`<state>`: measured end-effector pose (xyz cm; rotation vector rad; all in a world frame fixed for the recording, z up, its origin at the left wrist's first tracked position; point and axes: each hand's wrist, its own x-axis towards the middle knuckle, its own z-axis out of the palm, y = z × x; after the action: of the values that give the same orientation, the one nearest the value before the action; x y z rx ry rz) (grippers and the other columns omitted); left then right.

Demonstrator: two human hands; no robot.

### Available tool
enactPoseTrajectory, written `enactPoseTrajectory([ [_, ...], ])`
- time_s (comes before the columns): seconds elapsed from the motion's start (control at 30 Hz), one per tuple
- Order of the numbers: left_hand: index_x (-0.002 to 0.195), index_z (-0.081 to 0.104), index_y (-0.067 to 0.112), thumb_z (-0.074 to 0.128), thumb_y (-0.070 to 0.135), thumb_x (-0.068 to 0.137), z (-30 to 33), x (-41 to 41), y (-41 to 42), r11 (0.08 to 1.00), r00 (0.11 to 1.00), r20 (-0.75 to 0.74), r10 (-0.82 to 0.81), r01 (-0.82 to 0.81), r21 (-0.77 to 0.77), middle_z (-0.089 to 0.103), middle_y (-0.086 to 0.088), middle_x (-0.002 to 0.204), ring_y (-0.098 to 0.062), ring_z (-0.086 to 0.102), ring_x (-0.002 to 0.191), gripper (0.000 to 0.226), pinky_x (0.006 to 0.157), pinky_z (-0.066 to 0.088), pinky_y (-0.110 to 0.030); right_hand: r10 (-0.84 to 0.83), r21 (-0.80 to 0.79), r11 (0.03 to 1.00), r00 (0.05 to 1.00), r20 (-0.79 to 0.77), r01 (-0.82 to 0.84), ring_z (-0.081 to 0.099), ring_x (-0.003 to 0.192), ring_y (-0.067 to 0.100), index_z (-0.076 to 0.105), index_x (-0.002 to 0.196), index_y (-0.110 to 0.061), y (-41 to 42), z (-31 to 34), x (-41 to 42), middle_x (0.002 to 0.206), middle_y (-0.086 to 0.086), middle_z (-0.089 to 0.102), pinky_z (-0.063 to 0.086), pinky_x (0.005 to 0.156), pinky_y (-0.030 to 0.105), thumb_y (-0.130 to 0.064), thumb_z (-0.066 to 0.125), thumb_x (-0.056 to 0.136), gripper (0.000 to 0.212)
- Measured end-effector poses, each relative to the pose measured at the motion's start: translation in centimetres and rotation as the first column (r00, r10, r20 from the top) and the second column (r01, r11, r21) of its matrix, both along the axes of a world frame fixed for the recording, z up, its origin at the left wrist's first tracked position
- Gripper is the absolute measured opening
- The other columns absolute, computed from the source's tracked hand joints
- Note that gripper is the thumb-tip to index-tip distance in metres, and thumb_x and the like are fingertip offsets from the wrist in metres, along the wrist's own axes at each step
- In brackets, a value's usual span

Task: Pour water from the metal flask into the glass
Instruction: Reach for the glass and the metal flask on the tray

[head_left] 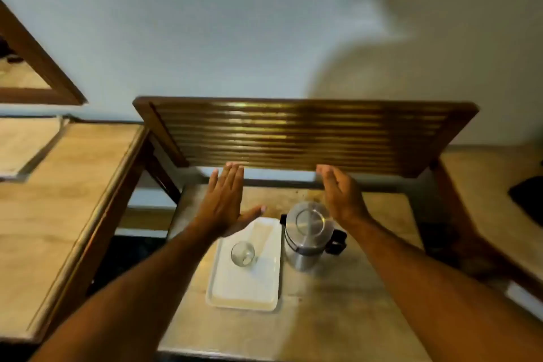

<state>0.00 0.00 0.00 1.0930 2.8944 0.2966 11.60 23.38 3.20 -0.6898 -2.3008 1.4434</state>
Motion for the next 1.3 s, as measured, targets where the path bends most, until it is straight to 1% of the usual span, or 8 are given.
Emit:
enactPoseTrajectory([
  [0.1,0.156,0.007,0.005,0.024,0.093,0.071,-8.2,1.0,-1.0,0.991,0.983,0.179,0.028,-0.004,-0.132,0.010,-0.017,0.166,-0.032,0.005,0.154,0.124,0.124,0.006,-0.051,-0.128,-0.083,0.988,0.990,0.060,0.132,0.063,0.073,0.009,0.070,0.085,-0.017,1.3,-8.3,2.4,0.086,0.008,0.072,0.053,0.073,0.038,-0.034,0.045,0.098,0.033],
  [0.23,0.145,0.030,0.020,0.057,0.094,0.048,-15.4,2.2,-4.1,0.996,0.950,0.299,0.094,-0.089,-0.032,0.043,-0.006,0.146,-0.033,0.041,0.133,0.125,0.109,0.036,-0.050,-0.191,-0.241,0.947,0.975,0.112,0.214,0.065,0.081,0.023,0.064,0.076,-0.031,1.4,-15.7,5.9,0.082,0.002,0.068,0.056,0.076,0.041,-0.027,0.046,0.099,0.029],
  [0.37,0.141,0.042,0.014,0.095,0.053,0.045,-19.9,4.4,-6.0,0.950,0.800,0.542,0.257,-0.312,0.011,0.051,-0.011,0.141,-0.033,0.047,0.129,0.117,0.106,0.036,-0.036,-0.284,-0.383,0.880,0.958,0.044,0.279,0.062,0.066,0.006,0.065,0.070,-0.029,1.0,-17.7,5.7,0.069,-0.004,0.066,0.056,0.060,0.029,-0.025,0.050,0.093,0.028],
  [0.63,0.122,0.060,0.019,0.097,0.024,0.053,-24.5,6.5,-2.8,0.542,0.501,0.816,0.287,-0.788,0.293,0.067,-0.003,0.121,-0.028,0.062,0.116,0.078,0.100,0.052,-0.050,-0.131,-0.573,0.814,0.991,-0.027,0.092,0.052,0.039,0.003,0.058,0.053,-0.012,2.5,-19.1,4.7,0.040,-0.008,0.057,0.042,0.037,0.015,-0.009,0.054,0.095,0.042],
  [0.8,0.127,0.058,0.013,0.090,0.029,0.053,-24.7,6.1,-2.1,0.538,0.498,0.814,0.298,-0.792,0.287,0.067,-0.009,0.124,-0.030,0.061,0.116,0.082,0.100,0.052,-0.050,0.154,-0.553,0.827,0.987,0.052,-0.100,0.056,0.043,0.023,0.058,0.041,-0.005,2.6,-19.2,5.3,0.035,0.006,0.053,0.046,0.050,0.021,-0.037,0.041,0.099,0.068],
  [1.07,0.109,0.065,0.016,0.093,0.001,0.061,-18.6,5.9,-3.7,0.486,0.522,0.775,0.357,-0.812,0.323,0.071,-0.005,0.105,-0.027,0.068,0.100,0.058,0.081,0.056,-0.036,-0.286,-0.581,0.753,0.949,0.133,0.308,0.047,0.032,0.006,0.069,0.046,-0.019,0.0,-14.8,2.2,0.035,-0.008,0.052,0.039,0.034,0.017,-0.037,0.070,0.085,0.042],
  [1.2,0.102,0.067,0.020,0.097,0.013,0.056,-10.7,6.5,-5.2,0.515,0.615,0.692,0.378,-0.761,0.395,0.074,0.001,0.098,-0.017,0.070,0.092,0.055,0.080,0.056,-0.036,-0.323,-0.603,0.699,0.922,0.215,0.385,0.055,0.048,0.021,0.073,0.056,-0.020,-0.8,-8.8,4.2,0.037,-0.005,0.053,0.056,0.058,0.048,-0.049,0.072,0.071,0.032],
  [1.3,0.098,0.067,0.026,0.091,0.037,0.046,-3.8,7.1,-5.4,0.546,0.674,0.650,0.352,-0.711,0.442,0.075,0.002,0.092,-0.014,0.072,0.086,0.058,0.077,0.058,-0.035,-0.279,-0.602,0.739,0.951,0.134,0.302,0.044,0.036,0.014,0.070,0.050,-0.018,-1.8,-2.3,5.3,0.033,-0.004,0.043,0.046,0.040,0.029,-0.047,0.069,0.071,0.036],
])
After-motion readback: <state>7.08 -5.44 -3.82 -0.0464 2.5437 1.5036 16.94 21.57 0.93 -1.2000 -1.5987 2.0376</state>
